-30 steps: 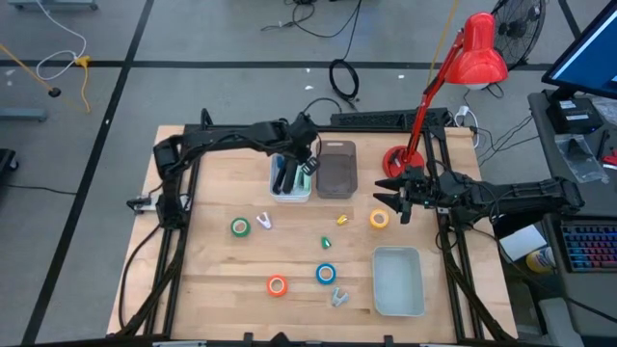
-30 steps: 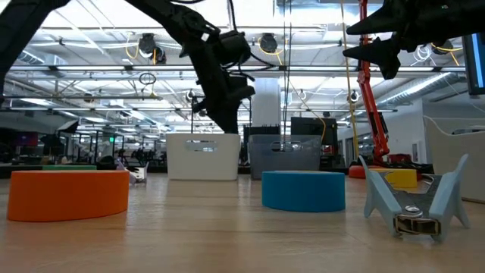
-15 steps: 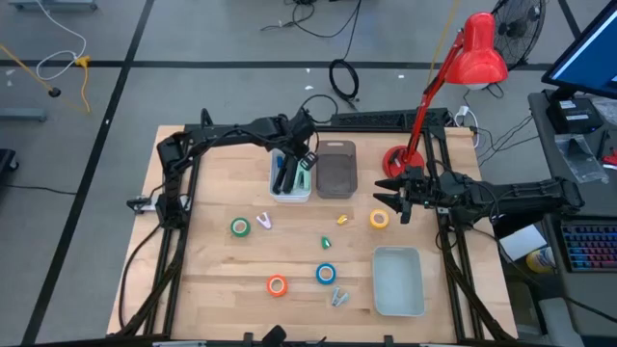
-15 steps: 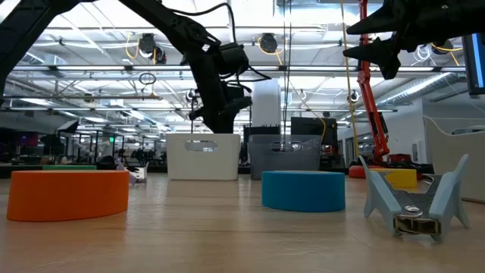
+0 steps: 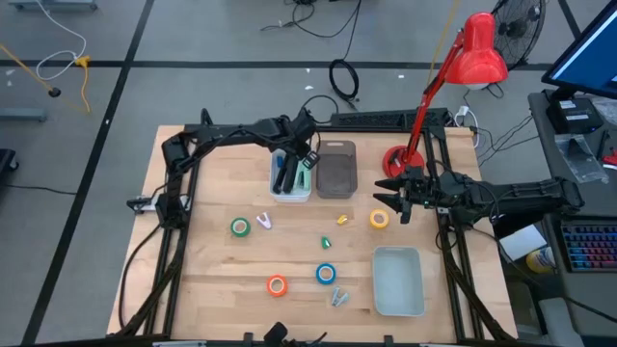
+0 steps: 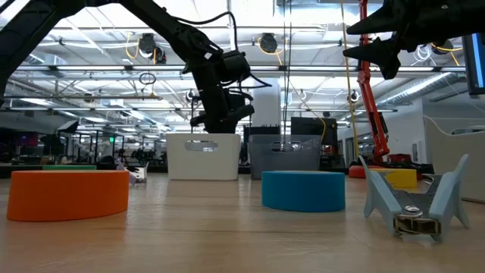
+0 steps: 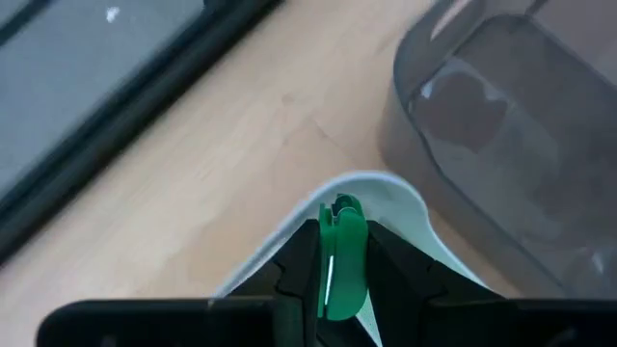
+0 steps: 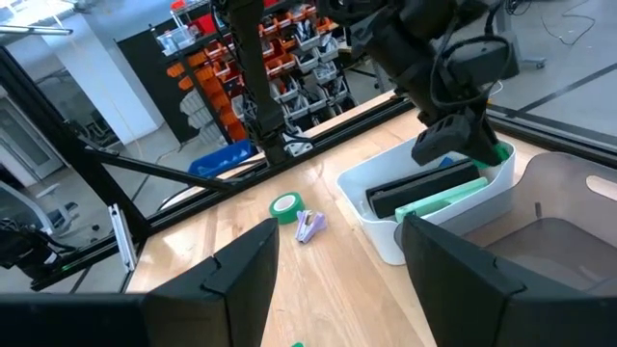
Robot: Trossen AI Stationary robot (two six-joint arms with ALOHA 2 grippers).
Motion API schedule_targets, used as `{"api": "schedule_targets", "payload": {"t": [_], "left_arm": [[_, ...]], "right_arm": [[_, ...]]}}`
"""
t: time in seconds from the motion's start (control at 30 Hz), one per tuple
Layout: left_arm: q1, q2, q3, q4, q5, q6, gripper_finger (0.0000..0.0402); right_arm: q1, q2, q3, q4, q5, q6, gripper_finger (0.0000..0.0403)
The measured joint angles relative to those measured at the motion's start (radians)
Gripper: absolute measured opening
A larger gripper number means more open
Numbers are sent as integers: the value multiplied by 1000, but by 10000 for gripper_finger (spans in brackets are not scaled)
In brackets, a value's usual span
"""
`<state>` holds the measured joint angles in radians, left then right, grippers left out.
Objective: Pick and place Stapler, Stapler remover, tape
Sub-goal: Put the left green stapler into the white bin, then put the green stapler into the white bin
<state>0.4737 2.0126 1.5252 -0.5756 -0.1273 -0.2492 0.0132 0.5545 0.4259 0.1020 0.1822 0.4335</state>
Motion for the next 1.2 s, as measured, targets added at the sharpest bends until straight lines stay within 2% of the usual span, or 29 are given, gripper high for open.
{"api": "schedule_targets", "payload": {"t": [0.7, 0.8, 1.07, 1.2], "left_arm": [[2, 18, -1, 4, 19, -7, 75], [2, 18, -1, 4, 20, 5, 93], [6, 14, -1, 3, 23, -15, 184], [16, 6, 18, -16, 23, -18, 217]], "right_arm": [[0, 0, 0, 2, 0, 0, 212], [0, 0, 0, 2, 0, 0, 212], [0, 0, 0, 2, -1, 0, 212], [0, 0, 0, 2, -3, 0, 212]]}}
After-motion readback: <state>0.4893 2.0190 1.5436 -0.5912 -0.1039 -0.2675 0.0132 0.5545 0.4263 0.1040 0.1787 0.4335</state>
